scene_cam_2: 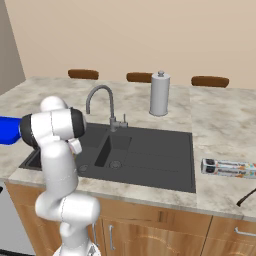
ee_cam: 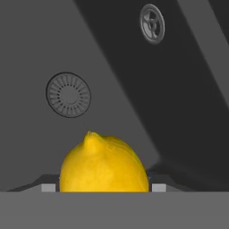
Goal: Pick up all produce items and place them in the sink. Turn on the sink faucet to wash them. Then turn the sink off and put them in the tray.
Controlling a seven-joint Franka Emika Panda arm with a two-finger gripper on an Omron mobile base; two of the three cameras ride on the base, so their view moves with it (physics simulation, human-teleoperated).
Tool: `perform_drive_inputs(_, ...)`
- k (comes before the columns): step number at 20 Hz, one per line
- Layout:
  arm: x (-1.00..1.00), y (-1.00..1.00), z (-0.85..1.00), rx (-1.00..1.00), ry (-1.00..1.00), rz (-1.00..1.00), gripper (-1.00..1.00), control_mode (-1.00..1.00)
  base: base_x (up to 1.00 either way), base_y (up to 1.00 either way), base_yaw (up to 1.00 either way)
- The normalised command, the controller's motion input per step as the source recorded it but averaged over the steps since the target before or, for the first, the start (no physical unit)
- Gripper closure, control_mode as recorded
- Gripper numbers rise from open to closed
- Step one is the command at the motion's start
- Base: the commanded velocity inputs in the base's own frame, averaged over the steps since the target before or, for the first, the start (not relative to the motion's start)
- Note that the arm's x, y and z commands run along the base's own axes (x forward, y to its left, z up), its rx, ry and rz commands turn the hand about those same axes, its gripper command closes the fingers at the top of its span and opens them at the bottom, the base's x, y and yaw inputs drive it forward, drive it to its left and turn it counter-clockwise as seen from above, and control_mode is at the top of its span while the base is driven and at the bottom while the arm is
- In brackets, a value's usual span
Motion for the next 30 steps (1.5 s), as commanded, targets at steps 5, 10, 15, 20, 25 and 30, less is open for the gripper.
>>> perform_drive_inputs(5,0.07,0.01,-0.21,0.0,-0.08,0.0,1.0,-1.0,0.0,0.0,0.0)
perform_drive_inputs(10,0.1,0.0,-0.18,0.0,-0.08,0.0,1.0,-1.0,0.0,0.0,0.0)
perform_drive_inputs(15,0.07,0.0,-0.21,0.0,-0.09,0.0,1.0,-1.0,0.0,0.0,0.0)
perform_drive_inputs(20,0.1,0.0,-0.19,0.01,-0.02,0.0,1.0,-1.0,0.0,0.0,0.0)
perform_drive_inputs(25,0.17,0.0,-0.22,0.01,0.0,0.0,1.0,-1.0,0.0,0.0,0.0)
perform_drive_inputs(30,0.18,0.0,-0.27,0.0,0.0,0.0,1.0,-1.0,0.0,0.0,0.0)
